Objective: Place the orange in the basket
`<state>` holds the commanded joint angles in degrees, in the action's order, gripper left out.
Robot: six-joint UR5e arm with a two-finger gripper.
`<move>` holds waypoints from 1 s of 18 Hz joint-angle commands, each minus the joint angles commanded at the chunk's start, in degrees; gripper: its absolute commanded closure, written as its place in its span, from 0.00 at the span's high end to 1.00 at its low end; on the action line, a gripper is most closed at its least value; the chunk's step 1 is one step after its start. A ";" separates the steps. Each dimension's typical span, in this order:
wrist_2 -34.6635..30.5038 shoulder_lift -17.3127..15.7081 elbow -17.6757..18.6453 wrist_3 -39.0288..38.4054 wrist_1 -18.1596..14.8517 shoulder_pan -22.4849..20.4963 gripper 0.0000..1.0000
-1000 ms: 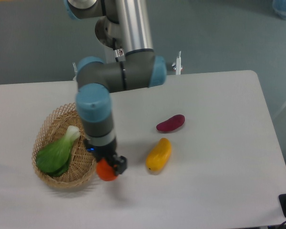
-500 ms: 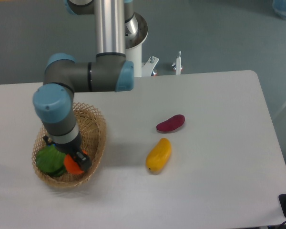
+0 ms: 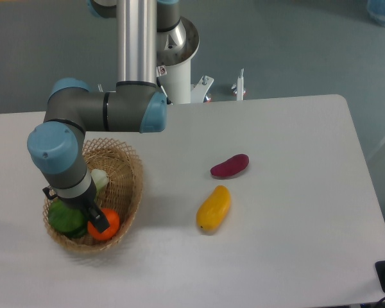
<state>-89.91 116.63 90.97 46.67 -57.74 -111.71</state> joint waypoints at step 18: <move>-0.35 -6.24 4.22 4.74 4.66 -21.87 1.00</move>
<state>-90.26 110.39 95.19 51.41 -53.09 -133.58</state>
